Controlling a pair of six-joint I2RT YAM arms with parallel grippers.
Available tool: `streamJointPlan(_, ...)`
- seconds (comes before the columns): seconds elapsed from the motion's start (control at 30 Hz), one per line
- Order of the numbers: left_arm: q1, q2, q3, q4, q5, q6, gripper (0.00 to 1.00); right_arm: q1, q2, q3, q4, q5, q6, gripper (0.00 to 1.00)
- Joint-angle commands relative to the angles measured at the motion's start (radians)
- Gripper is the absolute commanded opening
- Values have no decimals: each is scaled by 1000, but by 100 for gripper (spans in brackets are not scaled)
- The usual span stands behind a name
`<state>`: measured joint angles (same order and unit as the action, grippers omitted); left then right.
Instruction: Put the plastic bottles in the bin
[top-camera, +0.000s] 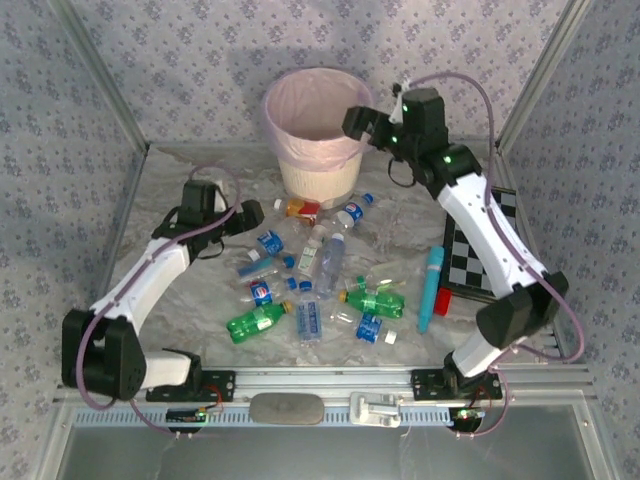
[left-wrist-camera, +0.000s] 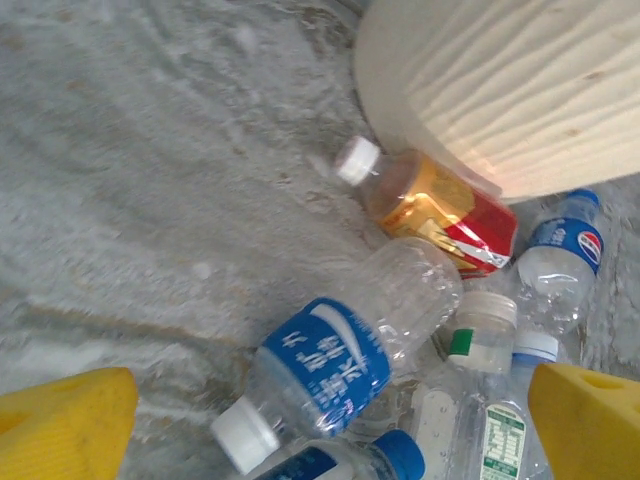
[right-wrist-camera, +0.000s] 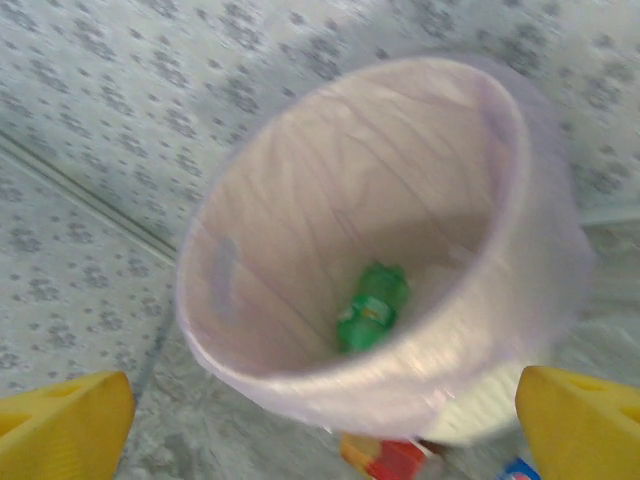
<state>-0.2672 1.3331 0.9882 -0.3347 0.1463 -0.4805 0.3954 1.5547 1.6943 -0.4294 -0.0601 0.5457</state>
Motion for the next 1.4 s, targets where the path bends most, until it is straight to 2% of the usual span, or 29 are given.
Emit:
streamJointPlan(0.0,-35,86,113,-141,16,189,100,-34,-102,-181,64,69,39,100)
streamJointPlan(0.07,-62,152,175,-209,-6,261,100,-53,-159,-303,106,61,63,100)
streamJointPlan(0.23,-124,274,276,-302,-38,392,100,-64,-233,-477,108,88,124,100)
streamJointPlan(0.43,-158,350,309,-304,-38,451,100,-67,-239,-621,133,82,192,100)
streamJointPlan(0.6,-161,422,353,-299,-37,485,100,-64,-216,-637,153,51,211,100)
streamJointPlan(0.97,-162,605,459,-326,-33,545,98,-59,-204,-616,140,66,196,100)
streamJointPlan(1.37,-170,680,480,-333,-40,553,86,-61,-203,-621,134,74,197,100)
